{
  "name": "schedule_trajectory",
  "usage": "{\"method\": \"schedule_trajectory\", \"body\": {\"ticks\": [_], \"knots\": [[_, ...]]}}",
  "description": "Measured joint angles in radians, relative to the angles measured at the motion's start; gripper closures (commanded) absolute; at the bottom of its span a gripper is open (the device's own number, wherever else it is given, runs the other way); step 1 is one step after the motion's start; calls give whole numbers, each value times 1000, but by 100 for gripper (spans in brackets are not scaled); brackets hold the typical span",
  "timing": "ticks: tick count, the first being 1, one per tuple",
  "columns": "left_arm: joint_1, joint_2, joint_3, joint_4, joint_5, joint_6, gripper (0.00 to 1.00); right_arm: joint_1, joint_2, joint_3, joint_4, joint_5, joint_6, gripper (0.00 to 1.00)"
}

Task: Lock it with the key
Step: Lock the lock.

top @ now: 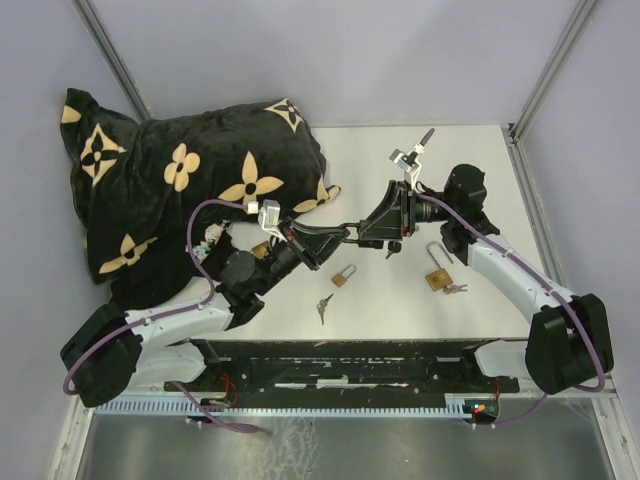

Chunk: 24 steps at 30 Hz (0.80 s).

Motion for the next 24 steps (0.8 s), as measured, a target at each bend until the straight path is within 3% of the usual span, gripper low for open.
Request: {"method": "schedule_trajectory", "body": {"ticks": [7,15,24], "knots": [[-99,11,-61,158,-63,-48,97,-6,-7,0,45,-107,86,98],[-151,143,-64,391,-69,-108,97,-32,-24,0,75,-190,132,98],[-179,154,-68,414,-84,-123,97,-34,-31,0,80,-213,150,98]]}}
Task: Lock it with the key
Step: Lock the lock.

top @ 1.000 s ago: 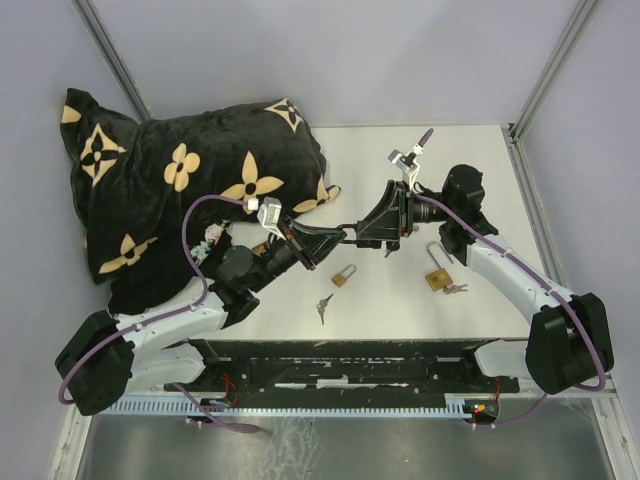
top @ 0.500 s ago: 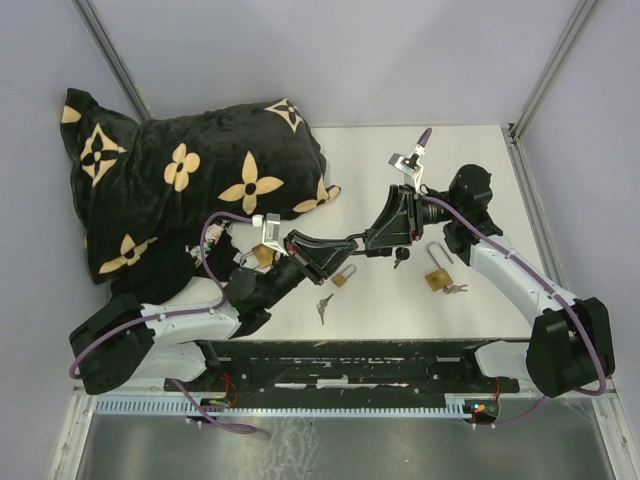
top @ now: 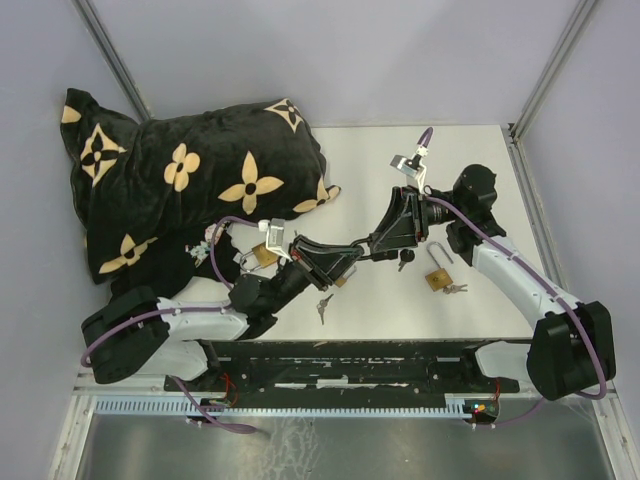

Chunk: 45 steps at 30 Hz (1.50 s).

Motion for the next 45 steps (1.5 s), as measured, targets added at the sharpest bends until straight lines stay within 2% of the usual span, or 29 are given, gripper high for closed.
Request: {"method": "schedule_trajectory", "body": {"ticks": [25,45], "knots": [[-31,121,50,61,-92,0,97,-35,-3,0,-89,9,-76,98],[-65,246,135,93,-312,-32,97,-83,-2,0,-128,74,-86,98]]}}
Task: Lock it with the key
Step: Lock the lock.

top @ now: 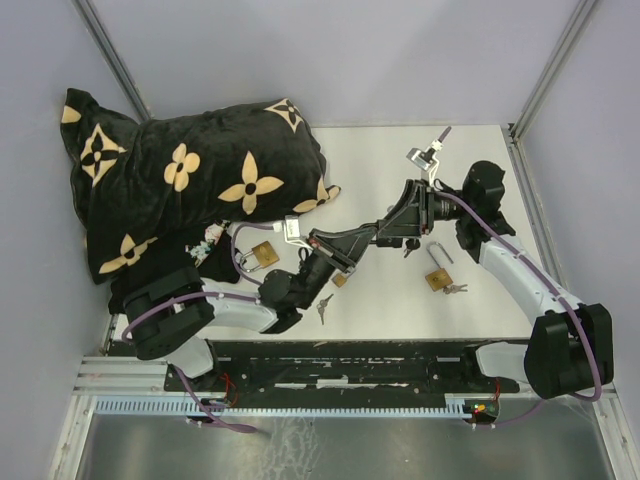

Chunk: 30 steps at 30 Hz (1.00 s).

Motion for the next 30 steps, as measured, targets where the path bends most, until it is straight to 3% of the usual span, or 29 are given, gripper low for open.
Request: {"method": "schedule_trajectory", "body": {"ticks": [10,13,17,19,26,30], "knots": [[-45,40,29,7,-91,-22,97,-23,2,0,-47,-15,-8,98],[-50,29,10,9,-98,-41,86,-23,2,0,-79,-16,-26,98],[-47,-36,-50,2,-60,-59,50,6,2,0,-140,-5,-81,98],[-43,-84,-83,-42,-41,-58,41,32,2,2,-158,0,-116,98],[-23,-352,-165,-364,6,-45,37,101,-1,4,-151,24,-141,98],[-31,-496,-225,-485,89,-42,36,98,8,4,-81,122,-121,98]]}}
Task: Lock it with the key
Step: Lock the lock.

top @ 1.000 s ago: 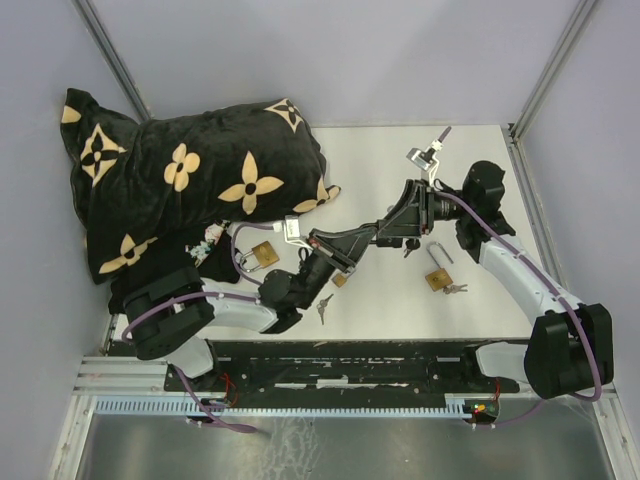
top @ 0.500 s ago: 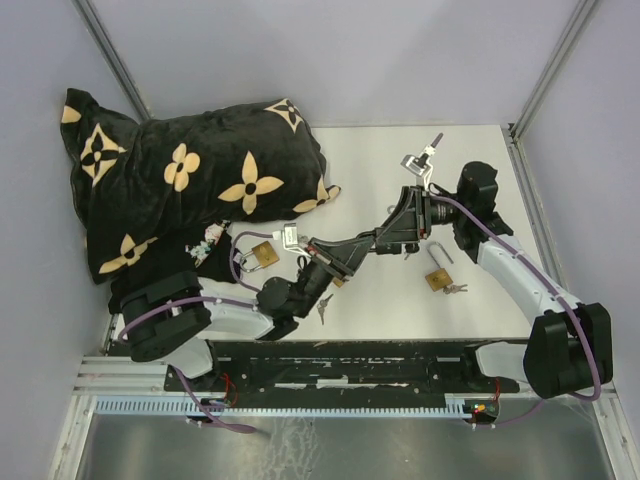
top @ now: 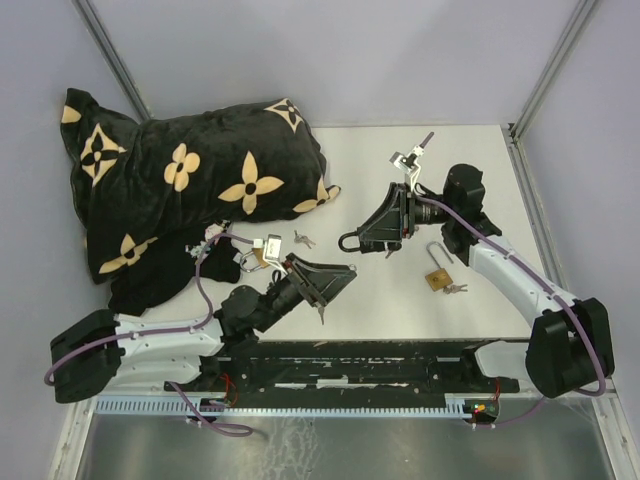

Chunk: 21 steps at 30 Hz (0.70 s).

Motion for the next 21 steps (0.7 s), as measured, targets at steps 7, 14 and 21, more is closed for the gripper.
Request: {"method": "schedule_trajectory", "body": {"ticks": [7,14,21], "knots": [[9,-103,-24,-114,40,23,33,-5,15,0,48,50,30,98],[105,-153,-24,-184,153,90,31,5,27,0,63,50,43,98],[257,-79,-5,-150,299,87,37,17,32,0,76,45,43,98]]}}
